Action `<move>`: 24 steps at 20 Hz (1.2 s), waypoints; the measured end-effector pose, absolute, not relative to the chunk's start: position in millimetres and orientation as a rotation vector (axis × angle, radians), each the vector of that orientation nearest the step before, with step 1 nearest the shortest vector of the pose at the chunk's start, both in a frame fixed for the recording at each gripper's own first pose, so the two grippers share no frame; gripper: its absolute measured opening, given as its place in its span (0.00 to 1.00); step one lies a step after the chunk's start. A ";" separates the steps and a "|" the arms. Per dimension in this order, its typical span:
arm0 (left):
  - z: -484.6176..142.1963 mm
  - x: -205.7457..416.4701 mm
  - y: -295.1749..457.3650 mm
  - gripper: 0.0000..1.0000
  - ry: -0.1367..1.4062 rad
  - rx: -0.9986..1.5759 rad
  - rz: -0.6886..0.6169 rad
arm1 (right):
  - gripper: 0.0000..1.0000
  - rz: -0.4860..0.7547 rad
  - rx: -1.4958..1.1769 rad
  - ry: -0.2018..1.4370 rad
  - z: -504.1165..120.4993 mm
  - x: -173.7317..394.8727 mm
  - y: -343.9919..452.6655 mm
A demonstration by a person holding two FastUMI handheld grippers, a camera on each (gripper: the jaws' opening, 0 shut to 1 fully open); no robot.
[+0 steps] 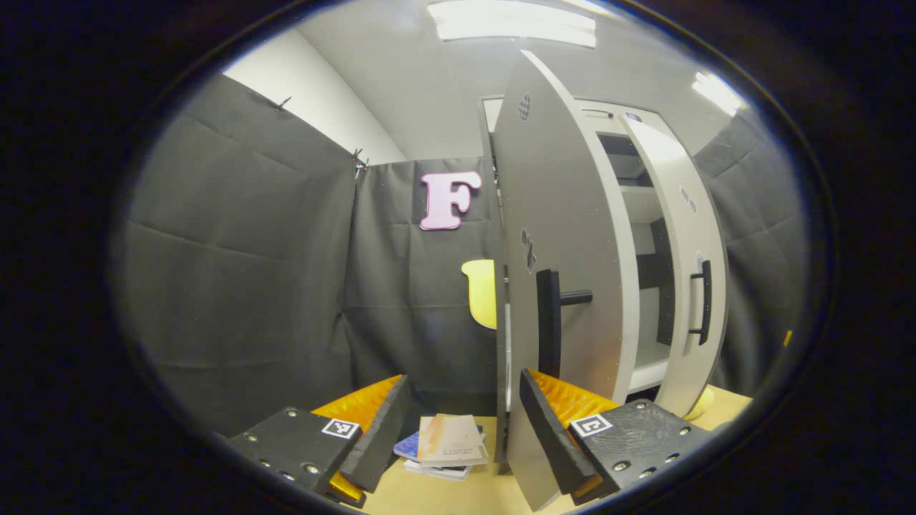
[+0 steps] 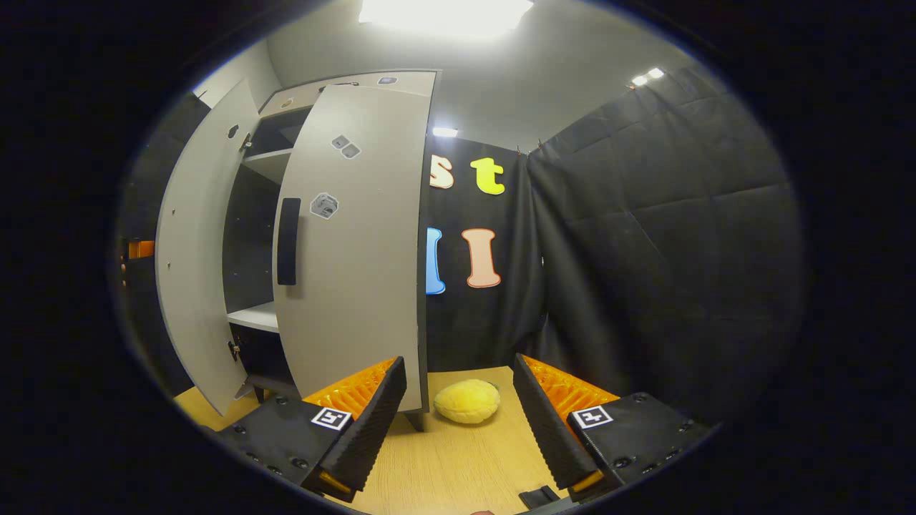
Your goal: Grasp the bottle in the cabinet with the left hand and place it on the coaster, then close the right door with the right hand and the left door with the left hand.
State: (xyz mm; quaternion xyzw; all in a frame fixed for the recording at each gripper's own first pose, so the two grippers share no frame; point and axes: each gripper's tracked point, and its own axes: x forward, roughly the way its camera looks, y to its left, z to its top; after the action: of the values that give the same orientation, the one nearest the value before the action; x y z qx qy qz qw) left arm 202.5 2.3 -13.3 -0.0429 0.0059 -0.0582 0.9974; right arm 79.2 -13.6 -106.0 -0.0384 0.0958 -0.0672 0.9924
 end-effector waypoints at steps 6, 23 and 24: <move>-11.4 201.2 -22.2 0.98 -0.001 -0.118 -0.153 | 0.96 -0.151 -0.085 0.188 -101.3 71.7 -27.7; -12.7 248.8 -143.8 0.91 -0.032 -0.127 -0.256 | 0.92 -0.243 -0.091 0.201 -99.6 42.7 -68.1; -15.3 250.9 -145.9 0.98 -0.027 -0.125 -0.252 | 0.92 -0.243 -0.091 0.202 -99.4 42.1 -68.5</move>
State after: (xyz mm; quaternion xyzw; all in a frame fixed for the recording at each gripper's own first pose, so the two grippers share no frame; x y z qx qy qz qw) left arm 250.9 -145.9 -15.3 -0.0622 -0.0133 -0.1254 0.9901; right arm 42.1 -68.5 -99.4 -0.0455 0.1003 -0.1209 0.9865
